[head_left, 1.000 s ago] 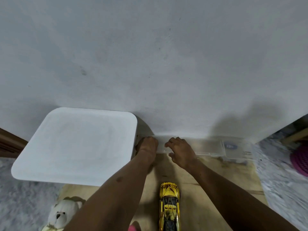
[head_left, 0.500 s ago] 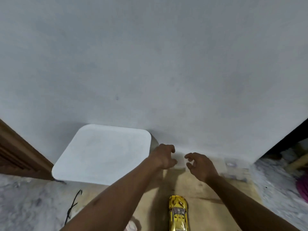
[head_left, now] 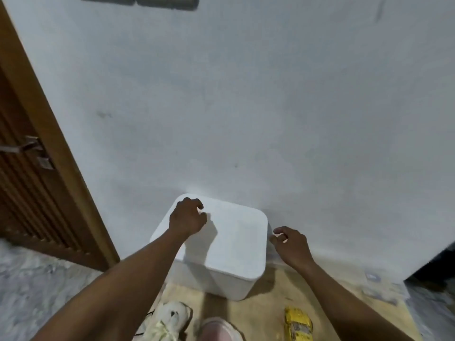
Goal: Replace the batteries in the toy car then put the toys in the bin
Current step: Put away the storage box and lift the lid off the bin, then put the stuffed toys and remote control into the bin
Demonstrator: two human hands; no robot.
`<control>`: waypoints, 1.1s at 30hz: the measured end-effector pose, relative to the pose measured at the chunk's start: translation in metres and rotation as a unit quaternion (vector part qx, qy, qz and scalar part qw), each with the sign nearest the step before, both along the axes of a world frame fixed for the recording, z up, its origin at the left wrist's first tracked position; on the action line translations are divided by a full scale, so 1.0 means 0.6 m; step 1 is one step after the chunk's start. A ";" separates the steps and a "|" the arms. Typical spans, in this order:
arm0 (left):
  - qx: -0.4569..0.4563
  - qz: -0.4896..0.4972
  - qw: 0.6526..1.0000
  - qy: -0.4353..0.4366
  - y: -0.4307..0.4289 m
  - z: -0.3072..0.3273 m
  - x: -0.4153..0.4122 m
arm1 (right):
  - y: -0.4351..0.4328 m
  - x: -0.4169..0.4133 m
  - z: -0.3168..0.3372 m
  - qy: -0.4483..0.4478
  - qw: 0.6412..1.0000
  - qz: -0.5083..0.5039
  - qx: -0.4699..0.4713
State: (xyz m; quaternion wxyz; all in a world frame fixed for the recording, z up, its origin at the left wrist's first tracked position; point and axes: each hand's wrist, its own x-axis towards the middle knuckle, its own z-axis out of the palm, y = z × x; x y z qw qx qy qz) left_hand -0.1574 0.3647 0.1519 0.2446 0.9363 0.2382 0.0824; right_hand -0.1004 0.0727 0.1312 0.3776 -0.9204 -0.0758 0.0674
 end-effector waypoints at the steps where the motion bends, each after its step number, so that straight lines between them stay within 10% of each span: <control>1: 0.014 0.030 0.999 0.031 0.020 -0.004 -0.006 | 0.016 0.003 -0.001 0.024 1.000 -0.003 -0.005; 13: -0.164 0.128 0.973 0.104 0.139 -0.049 -0.004 | 0.092 0.057 -0.026 0.153 0.985 -0.083 -0.019; 33: -0.117 0.157 0.980 0.041 0.041 0.054 -0.038 | 0.013 0.013 0.032 0.073 0.978 -0.168 0.096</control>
